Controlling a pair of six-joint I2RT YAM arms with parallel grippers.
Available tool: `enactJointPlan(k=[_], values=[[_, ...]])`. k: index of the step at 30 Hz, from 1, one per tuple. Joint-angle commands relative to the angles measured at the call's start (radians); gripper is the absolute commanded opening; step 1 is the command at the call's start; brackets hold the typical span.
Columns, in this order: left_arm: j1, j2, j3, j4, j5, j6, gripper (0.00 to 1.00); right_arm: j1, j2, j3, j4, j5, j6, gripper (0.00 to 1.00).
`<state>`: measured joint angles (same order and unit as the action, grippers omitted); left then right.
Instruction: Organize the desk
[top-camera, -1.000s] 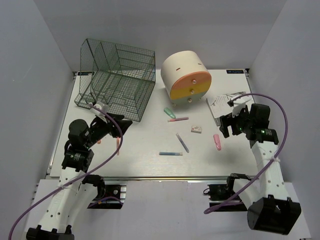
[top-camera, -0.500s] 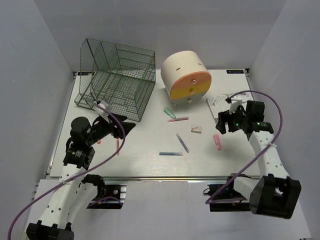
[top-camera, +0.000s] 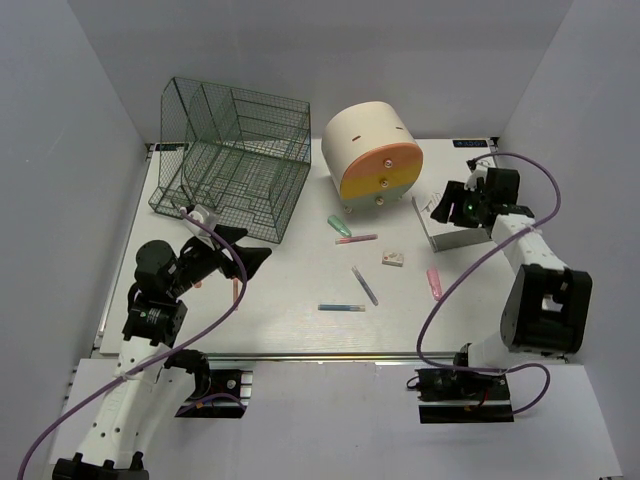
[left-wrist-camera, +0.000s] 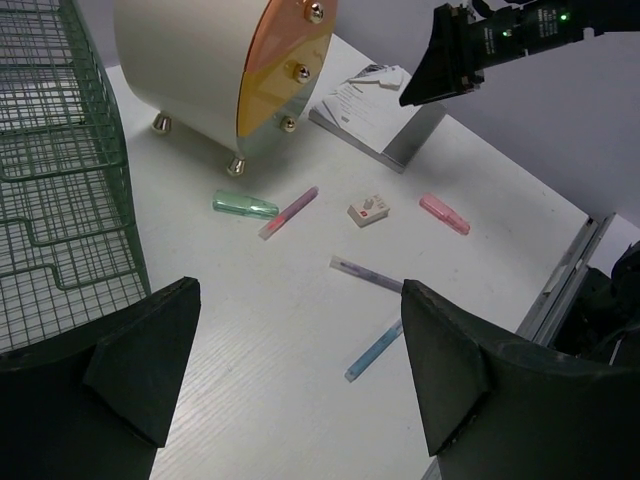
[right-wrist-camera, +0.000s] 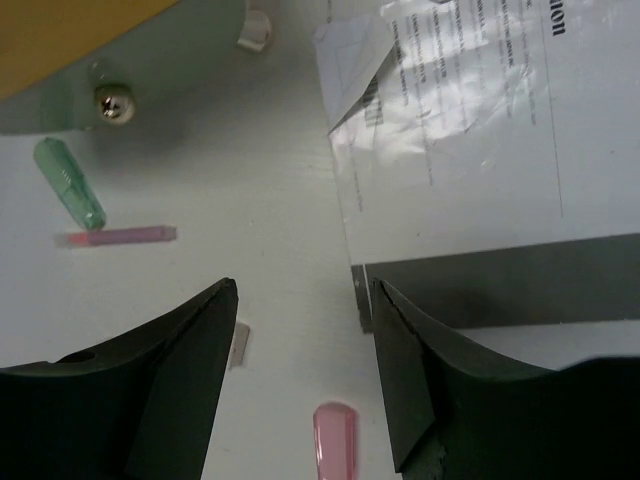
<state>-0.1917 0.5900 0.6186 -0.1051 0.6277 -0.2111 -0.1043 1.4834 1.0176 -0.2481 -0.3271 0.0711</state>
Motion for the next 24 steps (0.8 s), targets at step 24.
enactJointPlan(k=[24], values=[[0.001,0.033,0.015,-0.008,-0.046,0.001,0.93,0.014,0.551,0.366,0.216,0.031,0.265,0.53]])
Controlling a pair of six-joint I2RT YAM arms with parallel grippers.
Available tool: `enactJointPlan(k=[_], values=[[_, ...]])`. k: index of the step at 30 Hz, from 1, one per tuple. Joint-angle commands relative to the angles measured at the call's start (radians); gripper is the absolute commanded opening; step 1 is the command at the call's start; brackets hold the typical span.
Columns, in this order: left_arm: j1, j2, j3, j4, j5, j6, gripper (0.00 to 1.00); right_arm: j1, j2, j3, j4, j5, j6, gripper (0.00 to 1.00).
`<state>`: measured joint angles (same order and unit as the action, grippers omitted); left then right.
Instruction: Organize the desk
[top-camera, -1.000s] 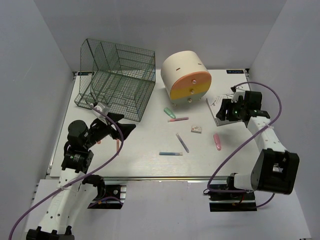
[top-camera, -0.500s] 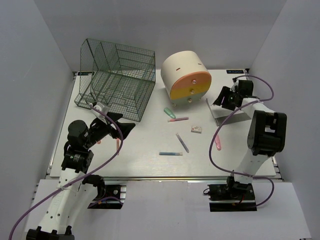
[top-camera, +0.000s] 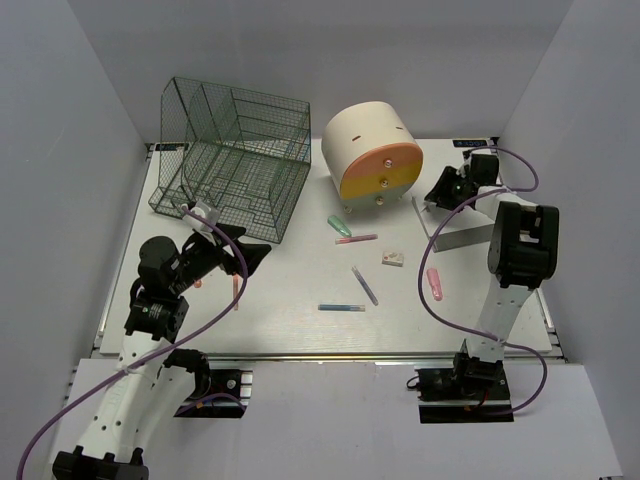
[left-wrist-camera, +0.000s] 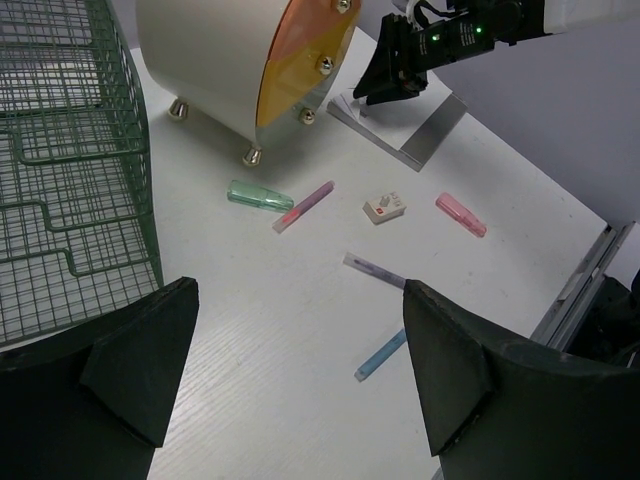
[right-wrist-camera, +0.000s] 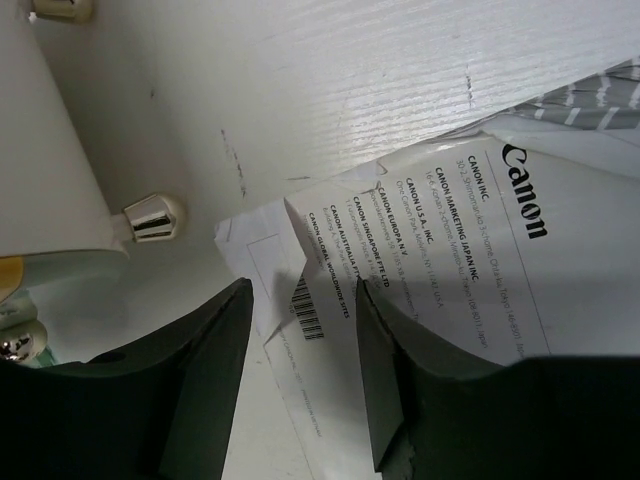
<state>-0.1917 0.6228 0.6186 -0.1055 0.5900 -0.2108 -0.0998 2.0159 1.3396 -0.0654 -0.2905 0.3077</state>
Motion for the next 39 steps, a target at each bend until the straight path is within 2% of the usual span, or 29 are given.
enactJointPlan(k=[1,7,10,14,16,29,39], values=[[0.001,0.002,0.016,-0.010,-0.010,0.001,0.93,0.011,0.021,0.047,0.033,-0.006,0.031,0.51],[0.001,-0.001,0.017,-0.013,-0.015,0.001,0.93,0.026,0.021,0.032,0.029,0.007,0.038,0.40],[0.001,-0.005,0.017,-0.011,-0.015,0.001,0.93,0.029,0.021,0.029,0.026,0.004,0.041,0.29],[0.001,-0.005,0.015,-0.010,-0.015,-0.001,0.93,0.025,0.009,0.032,0.024,-0.007,0.051,0.06],[0.001,-0.002,0.015,-0.008,-0.007,-0.001,0.93,0.023,-0.005,0.035,0.027,-0.007,0.050,0.00],[0.001,0.029,-0.010,0.078,0.097,-0.071,0.93,-0.018,-0.334,0.003,-0.017,-0.022,0.028,0.00],[-0.020,0.109,0.001,0.098,0.148,-0.151,0.93,-0.048,-0.581,-0.128,-0.021,-0.036,0.057,0.00]])
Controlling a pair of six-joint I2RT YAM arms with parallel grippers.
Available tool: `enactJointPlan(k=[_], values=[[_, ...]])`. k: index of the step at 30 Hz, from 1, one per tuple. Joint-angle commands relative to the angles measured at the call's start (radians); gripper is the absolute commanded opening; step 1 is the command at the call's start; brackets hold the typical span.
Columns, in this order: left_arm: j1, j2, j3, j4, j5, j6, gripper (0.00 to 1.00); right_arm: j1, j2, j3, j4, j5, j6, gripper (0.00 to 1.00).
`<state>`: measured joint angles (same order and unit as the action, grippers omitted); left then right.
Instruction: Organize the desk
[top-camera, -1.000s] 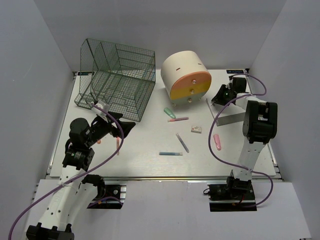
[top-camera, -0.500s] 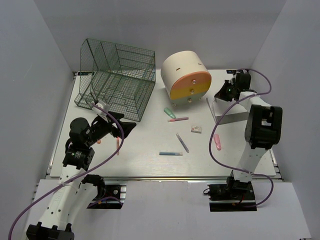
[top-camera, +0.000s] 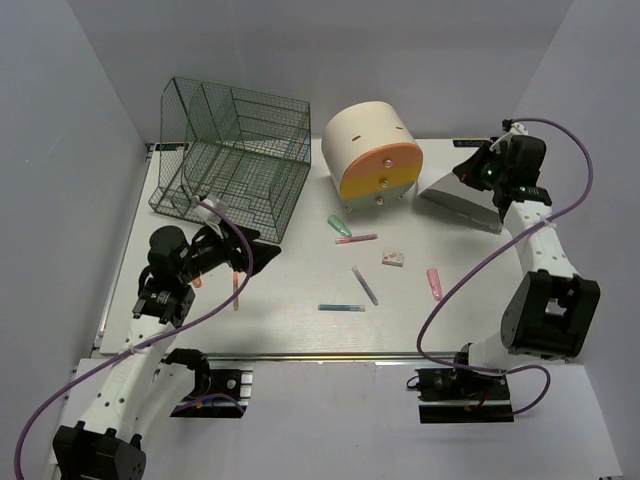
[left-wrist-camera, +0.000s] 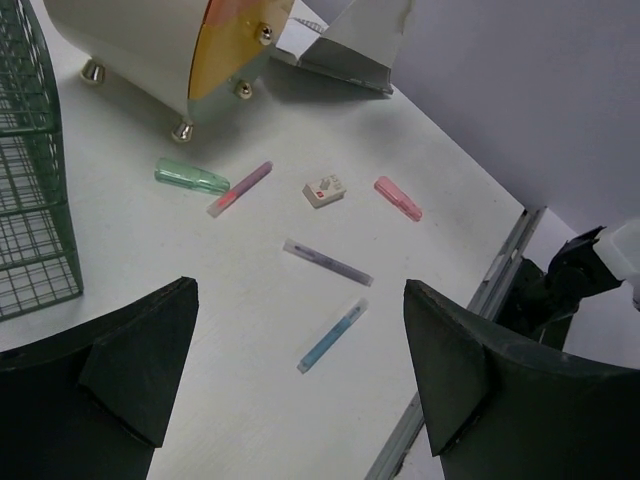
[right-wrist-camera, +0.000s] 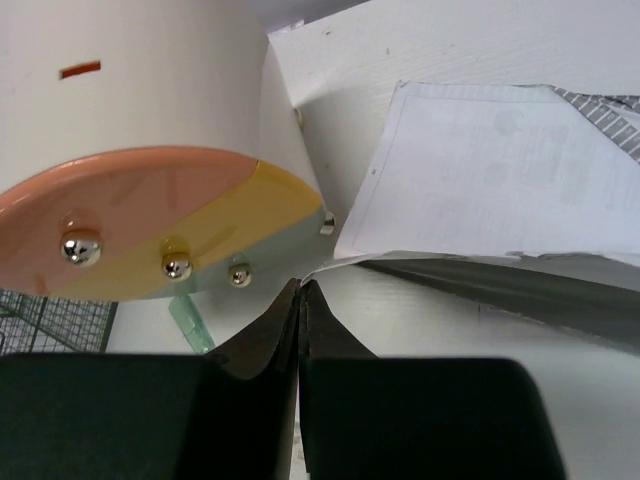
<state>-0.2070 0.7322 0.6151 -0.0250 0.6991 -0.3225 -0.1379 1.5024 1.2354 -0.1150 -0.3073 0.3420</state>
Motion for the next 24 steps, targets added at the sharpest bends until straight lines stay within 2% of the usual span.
enactJointPlan(k=[1,7,14,17,24], values=[[-0.005,-0.004,0.008,0.017,0.042,-0.049,0.93,-0.014,-0.088,-0.028,0.029,-0.019,0.025,0.00],[-0.005,-0.011,0.035,0.072,0.063,-0.118,0.94,-0.023,-0.220,-0.050,0.046,-0.004,0.054,0.00],[-0.005,0.015,-0.021,0.212,0.082,-0.263,0.98,-0.028,-0.287,-0.033,0.014,-0.055,0.068,0.00],[-0.014,0.045,-0.018,0.220,0.070,-0.299,0.98,-0.028,-0.307,-0.016,-0.008,-0.079,0.069,0.00],[-0.100,0.145,0.011,0.258,0.025,-0.368,0.98,-0.026,-0.358,-0.013,-0.043,-0.122,0.075,0.00]])
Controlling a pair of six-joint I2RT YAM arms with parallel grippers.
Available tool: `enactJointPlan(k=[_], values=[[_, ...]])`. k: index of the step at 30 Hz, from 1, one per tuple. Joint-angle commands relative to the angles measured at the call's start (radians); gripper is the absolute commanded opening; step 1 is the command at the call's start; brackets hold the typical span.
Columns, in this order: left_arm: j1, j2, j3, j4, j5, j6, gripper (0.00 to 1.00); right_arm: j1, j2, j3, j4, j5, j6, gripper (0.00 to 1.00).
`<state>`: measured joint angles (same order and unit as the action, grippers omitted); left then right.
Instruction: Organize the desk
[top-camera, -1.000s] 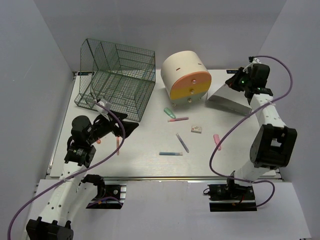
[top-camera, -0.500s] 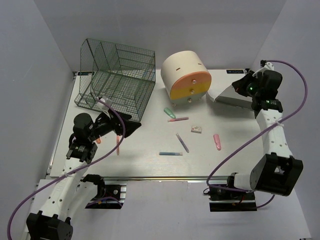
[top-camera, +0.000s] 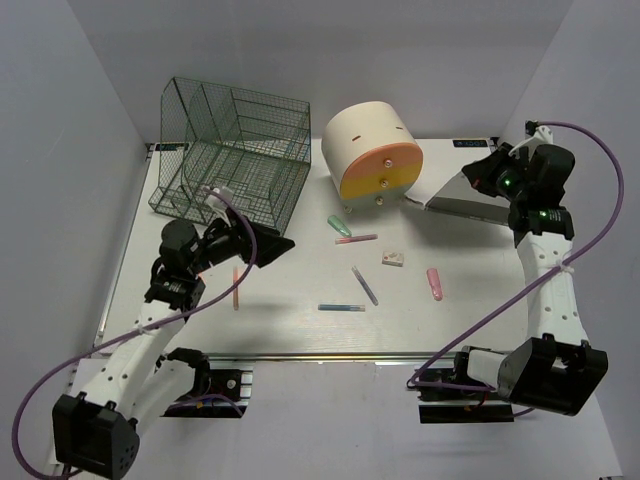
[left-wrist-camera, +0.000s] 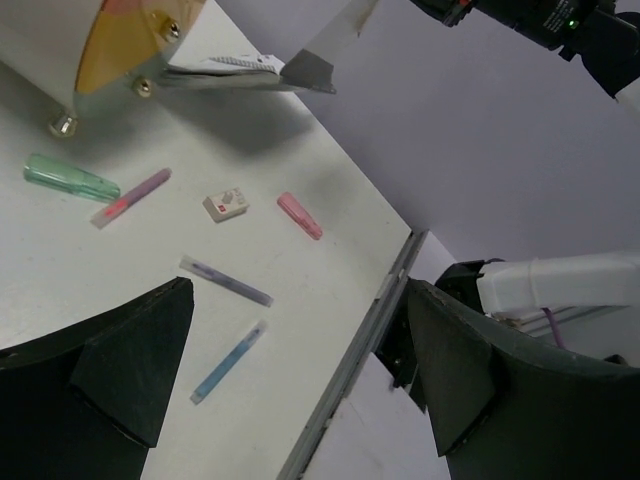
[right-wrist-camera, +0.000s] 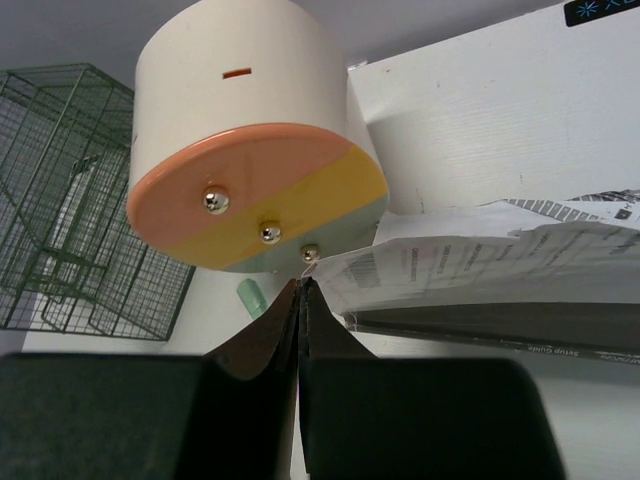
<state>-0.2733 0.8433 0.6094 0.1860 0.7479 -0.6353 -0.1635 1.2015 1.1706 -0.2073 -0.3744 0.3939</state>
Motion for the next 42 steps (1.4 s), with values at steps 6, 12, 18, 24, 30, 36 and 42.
enactJointPlan(k=[6,12,18,24,30,36,42], values=[[-0.207,0.193,0.056,0.116,-0.125,-0.113,0.98,-0.001,-0.121,0.014,0.028,-0.067,0.013,0.00],[-0.380,0.433,0.171,0.159,-0.289,-0.167,0.98,-0.004,-0.152,0.003,-0.003,-0.095,0.016,0.00],[-0.501,0.638,0.308,0.178,-0.459,-0.219,0.98,-0.005,-0.183,-0.060,-0.007,-0.113,0.017,0.00],[-0.576,0.816,0.430,0.199,-0.541,-0.316,0.98,-0.002,-0.203,-0.124,0.009,-0.123,0.023,0.00],[-0.612,0.870,0.493,0.159,-0.556,-0.320,0.98,-0.002,-0.183,-0.155,-0.015,-0.141,-0.015,0.00],[-0.641,0.875,0.477,0.032,-0.559,-0.297,0.98,0.004,-0.047,-0.134,-0.273,-0.334,-0.503,0.49],[-0.650,0.789,0.403,-0.049,-0.600,-0.253,0.98,0.028,-0.054,-0.262,-0.484,-0.348,-1.214,0.82]])
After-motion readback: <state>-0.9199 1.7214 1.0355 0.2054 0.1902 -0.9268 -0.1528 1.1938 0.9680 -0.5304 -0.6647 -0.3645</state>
